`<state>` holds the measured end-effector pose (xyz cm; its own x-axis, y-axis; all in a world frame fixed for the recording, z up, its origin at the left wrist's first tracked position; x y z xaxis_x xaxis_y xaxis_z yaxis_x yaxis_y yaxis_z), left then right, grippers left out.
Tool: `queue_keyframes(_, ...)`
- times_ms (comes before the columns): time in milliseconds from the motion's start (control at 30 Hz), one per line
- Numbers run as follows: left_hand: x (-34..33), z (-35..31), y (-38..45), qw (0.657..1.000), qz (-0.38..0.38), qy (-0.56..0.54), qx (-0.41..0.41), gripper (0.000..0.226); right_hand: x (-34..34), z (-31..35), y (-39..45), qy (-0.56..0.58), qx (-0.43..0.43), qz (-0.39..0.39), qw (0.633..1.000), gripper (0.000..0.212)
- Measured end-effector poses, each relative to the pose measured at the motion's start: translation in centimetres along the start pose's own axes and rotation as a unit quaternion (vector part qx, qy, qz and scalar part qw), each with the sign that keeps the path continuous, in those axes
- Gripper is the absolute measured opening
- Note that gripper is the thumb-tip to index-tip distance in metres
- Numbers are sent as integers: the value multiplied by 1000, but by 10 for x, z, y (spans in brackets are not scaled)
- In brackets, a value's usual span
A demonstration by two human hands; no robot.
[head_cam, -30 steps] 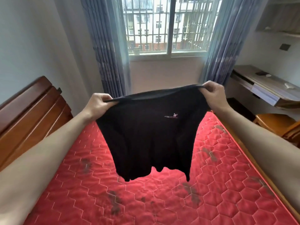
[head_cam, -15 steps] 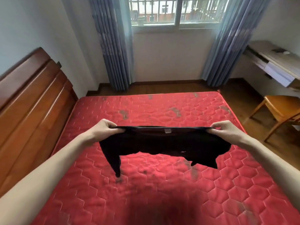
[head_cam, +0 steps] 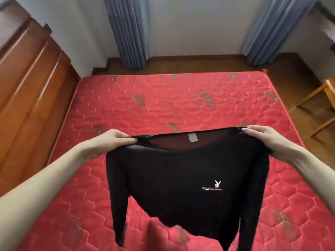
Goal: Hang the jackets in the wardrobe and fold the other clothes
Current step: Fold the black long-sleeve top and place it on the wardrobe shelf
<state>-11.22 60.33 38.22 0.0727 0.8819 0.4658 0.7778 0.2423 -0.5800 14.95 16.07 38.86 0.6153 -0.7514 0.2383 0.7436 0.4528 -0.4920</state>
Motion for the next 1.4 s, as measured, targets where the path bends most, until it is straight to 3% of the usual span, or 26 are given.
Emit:
queue_keyframes(100,-40,56,68,996,-88,-15,18,41,-34,-64,68,-57,-2,-41,998,38)
queue_keyframes(167,-66,92,118,992,-122,31,13,44,-55,-106,112,-124,20,-69,990,22)
queue_keyframes(267,-101,147,185,981,-161,106,26,39,-81,-167,173,-234,60,-97,966,21)
queue_keyframes(400,-139,204,260,960,-216,176,27,30,-94,-245,235,-351,36,-137,926,17)
queue_keyframes(500,-150,230,311,953,-226,203,8,29,-98,-278,273,-419,73,-104,899,10)
queue_keyframes(600,-145,243,360,943,-239,232,7,27,-99,-292,317,-486,110,-61,865,12)
queue_keyframes(733,-129,243,426,945,-225,238,2,27,-103,-287,393,-535,132,-57,833,8)
queue_keyframes(900,-105,232,494,944,-277,175,41,29,-114,-250,483,-525,128,-172,824,19)
queue_keyframes(1067,-104,241,512,882,-419,194,95,36,-144,-247,520,-504,114,-254,817,42)
queue_keyframes(1167,-146,242,496,862,-415,291,-15,38,-177,-274,495,-523,185,-213,804,46)
queue_keyframes(1300,-233,248,461,850,-313,379,-192,47,-222,-323,425,-518,329,-131,779,45)
queue_keyframes(1400,-298,262,434,860,-245,389,-222,56,-243,-371,377,-502,294,-113,805,48)
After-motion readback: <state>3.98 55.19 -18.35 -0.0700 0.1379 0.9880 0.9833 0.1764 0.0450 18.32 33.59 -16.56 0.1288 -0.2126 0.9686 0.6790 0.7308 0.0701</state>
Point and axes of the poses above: each hand's wrist, its own y-axis towards the middle knuckle, its own x-axis out of the back of the hand, z = x × y, the point moved 6 cm from there along y, towards the middle knuckle, and after that the axes turned 5 degrees about -z, right-handed, at the moved point
